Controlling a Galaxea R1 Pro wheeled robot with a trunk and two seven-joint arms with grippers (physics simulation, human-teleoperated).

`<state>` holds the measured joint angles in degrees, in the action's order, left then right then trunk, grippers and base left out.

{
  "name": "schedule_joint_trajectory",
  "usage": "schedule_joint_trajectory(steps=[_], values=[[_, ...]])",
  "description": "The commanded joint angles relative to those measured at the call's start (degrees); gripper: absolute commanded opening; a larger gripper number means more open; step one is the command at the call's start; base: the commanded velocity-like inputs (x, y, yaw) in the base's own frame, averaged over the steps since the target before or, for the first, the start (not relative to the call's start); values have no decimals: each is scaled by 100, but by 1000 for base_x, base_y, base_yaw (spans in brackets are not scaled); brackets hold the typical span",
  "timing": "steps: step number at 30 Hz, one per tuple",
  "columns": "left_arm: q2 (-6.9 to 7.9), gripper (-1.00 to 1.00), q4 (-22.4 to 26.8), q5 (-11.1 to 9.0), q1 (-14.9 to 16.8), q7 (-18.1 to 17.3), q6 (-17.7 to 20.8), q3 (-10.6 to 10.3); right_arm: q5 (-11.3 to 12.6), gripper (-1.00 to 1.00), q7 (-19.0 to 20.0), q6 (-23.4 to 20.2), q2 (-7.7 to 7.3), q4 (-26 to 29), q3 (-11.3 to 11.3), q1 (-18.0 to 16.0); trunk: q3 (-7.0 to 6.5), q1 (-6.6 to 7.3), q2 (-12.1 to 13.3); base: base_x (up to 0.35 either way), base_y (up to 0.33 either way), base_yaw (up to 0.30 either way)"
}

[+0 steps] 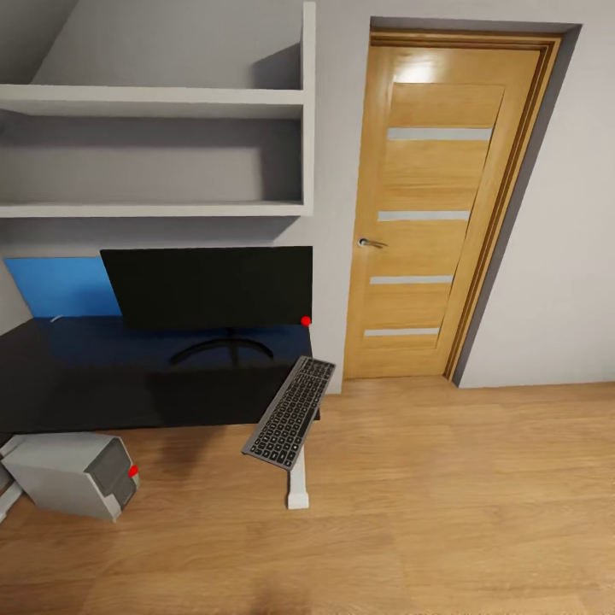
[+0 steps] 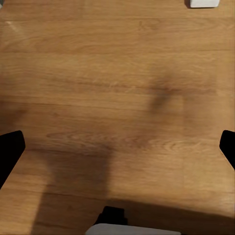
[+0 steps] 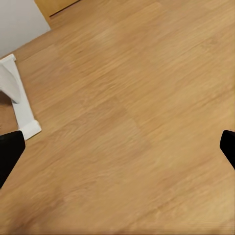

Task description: In the bedroom, organize the workspace by keeping the computer under the desk, ensuring the monitor is on the desk, placing the keyboard on the desk next to the monitor, placing the mouse on the desk next to the keyboard, moving the folder from the swivel chair onto the desk next to the mouse, stacking the notebook on top of the folder with the pen on top of the notebook, and positioning the swivel chair next to the desk.

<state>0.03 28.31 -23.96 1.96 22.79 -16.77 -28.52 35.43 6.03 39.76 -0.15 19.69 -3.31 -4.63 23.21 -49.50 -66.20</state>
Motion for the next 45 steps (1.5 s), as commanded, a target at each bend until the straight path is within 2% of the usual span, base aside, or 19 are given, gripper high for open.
schedule_joint_trajectory(steps=[1,9,20,35,45], values=[[5,100,-2,-47,7,42,-28,-49,60,100,29,24,1,-4,-28,-4,6,0,-4,0,0,-3],[0,100,-3,-47,7,42,-28,-49,60,100,29,23,-1,-9,-21,-5,6,0,-4,0,0,-23],[-3,100,-1,-47,7,42,-22,-49,60,100,29,23,-18,-17,-16,-9,6,0,-4,7,0,-245],[-8,100,-2,-47,7,42,11,-49,69,100,21,23,-43,-166,-4,-7,6,0,-4,251,-73,-269],[-21,100,-5,-47,7,42,7,-49,69,100,27,23,-46,-166,-4,-6,6,0,-4,59,-18,-270]])
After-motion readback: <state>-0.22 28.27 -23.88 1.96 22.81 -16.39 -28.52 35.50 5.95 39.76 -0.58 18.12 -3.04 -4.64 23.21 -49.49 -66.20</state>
